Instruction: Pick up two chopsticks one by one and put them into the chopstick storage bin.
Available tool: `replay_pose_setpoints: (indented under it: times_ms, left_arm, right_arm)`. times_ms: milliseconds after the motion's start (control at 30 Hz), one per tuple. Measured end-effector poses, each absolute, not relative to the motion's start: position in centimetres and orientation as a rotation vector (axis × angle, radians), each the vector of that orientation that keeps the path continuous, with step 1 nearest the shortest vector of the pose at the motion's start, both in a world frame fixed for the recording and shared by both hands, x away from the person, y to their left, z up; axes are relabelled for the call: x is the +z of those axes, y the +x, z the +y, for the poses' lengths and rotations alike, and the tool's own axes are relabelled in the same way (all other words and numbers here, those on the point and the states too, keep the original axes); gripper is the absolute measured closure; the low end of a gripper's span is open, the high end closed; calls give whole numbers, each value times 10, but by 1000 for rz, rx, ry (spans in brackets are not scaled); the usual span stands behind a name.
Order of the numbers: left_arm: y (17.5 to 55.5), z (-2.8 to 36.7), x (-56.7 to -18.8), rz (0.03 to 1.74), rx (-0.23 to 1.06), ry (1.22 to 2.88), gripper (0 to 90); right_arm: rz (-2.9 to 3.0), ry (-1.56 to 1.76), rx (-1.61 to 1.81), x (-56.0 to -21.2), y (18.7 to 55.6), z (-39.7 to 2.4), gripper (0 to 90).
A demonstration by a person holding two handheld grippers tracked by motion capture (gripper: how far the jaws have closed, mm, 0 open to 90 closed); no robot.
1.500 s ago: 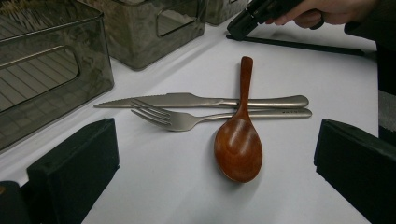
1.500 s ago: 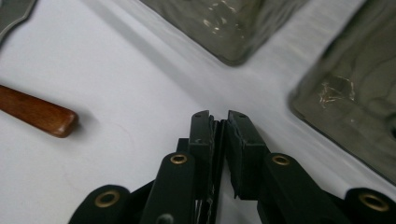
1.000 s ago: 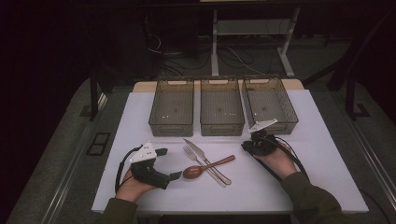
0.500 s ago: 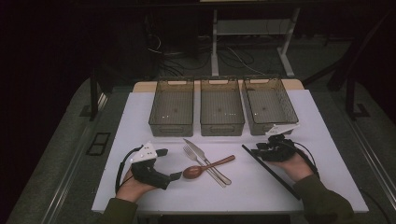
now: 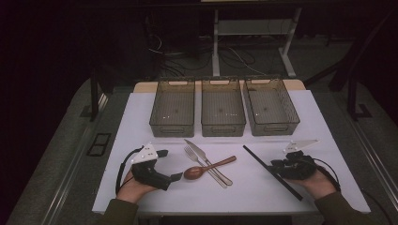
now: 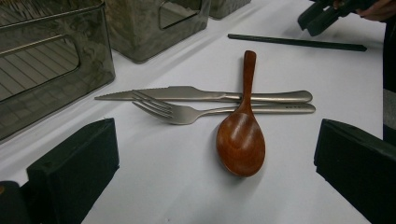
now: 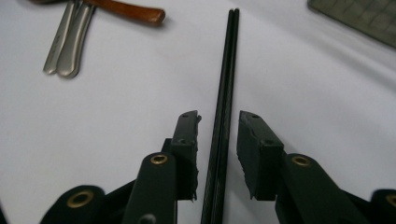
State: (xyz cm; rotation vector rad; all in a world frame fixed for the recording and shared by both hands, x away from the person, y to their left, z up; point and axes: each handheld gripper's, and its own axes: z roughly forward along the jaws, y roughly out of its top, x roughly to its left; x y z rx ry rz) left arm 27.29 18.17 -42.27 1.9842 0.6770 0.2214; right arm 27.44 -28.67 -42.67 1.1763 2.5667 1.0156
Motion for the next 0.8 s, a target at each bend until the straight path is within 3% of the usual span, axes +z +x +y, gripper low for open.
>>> replay_pose_setpoints:
  times_ms: [333, 800]
  left_arm:
    - [273, 182, -422, 675, 228, 1981, 0]
    - [273, 182, -422, 676, 230, 1983, 0]
  right_arm:
    - [2570, 1198, 967, -430, 251, -311, 756]
    - [2596, 1186, 946, -434, 247, -314, 790]
